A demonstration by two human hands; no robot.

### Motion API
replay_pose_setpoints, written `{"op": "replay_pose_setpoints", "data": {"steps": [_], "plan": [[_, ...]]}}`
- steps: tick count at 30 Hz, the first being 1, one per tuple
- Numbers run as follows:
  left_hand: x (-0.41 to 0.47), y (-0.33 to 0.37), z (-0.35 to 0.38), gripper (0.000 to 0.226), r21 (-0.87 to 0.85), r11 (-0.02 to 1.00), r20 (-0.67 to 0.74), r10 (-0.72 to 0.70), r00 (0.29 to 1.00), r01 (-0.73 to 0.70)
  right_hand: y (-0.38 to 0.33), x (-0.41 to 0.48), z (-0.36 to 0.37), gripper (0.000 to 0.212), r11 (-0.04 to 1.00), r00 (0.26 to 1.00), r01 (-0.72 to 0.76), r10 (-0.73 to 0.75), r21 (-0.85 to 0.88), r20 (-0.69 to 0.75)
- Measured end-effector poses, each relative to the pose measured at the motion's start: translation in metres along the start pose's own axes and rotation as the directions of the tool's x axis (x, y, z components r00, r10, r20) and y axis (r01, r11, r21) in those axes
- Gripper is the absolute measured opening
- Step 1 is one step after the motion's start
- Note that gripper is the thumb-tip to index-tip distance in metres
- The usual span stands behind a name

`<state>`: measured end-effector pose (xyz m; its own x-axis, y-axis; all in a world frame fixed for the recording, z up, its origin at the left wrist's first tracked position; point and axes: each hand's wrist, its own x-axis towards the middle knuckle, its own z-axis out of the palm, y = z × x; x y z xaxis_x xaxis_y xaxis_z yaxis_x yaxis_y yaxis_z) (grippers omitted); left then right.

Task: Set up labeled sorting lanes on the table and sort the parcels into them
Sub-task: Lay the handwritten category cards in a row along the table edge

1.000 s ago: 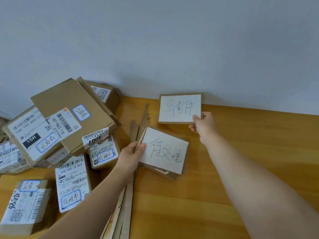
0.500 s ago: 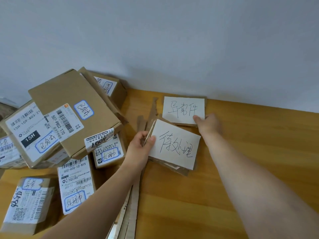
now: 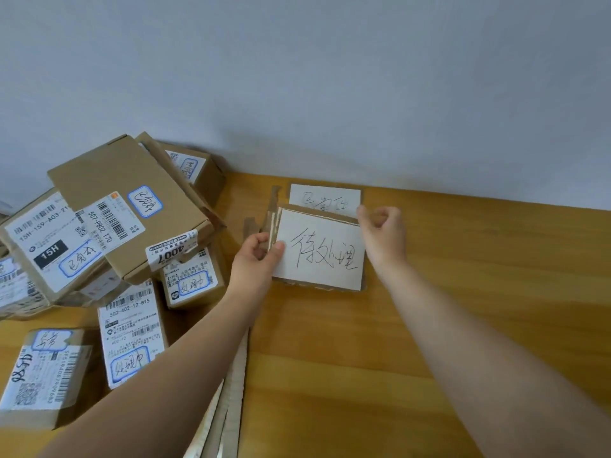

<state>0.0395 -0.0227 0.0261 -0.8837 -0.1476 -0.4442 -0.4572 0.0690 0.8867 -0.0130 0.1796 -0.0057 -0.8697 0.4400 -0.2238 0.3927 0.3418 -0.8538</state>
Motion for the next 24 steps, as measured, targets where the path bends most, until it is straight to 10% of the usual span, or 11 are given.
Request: {"op": "replay_pose_setpoints", "data": {"steps": [6,24], "plan": [[-0.032,0.013,0.033,0.021,-0.067,0.995,-0.045,0.069,0.997,-0.072,0.017,-0.047,-0.063,0.059,0.955,0.958,-0.191,0.131,0.225,0.257],[-0.110,-0.005,0.153,0.033,-0.199,0.979,-0.008,-0.041,0.999,0.038,0.071,-0.043,-0.215,0.017,0.979,0.945,-0.126,0.069,0.162,0.320]]}}
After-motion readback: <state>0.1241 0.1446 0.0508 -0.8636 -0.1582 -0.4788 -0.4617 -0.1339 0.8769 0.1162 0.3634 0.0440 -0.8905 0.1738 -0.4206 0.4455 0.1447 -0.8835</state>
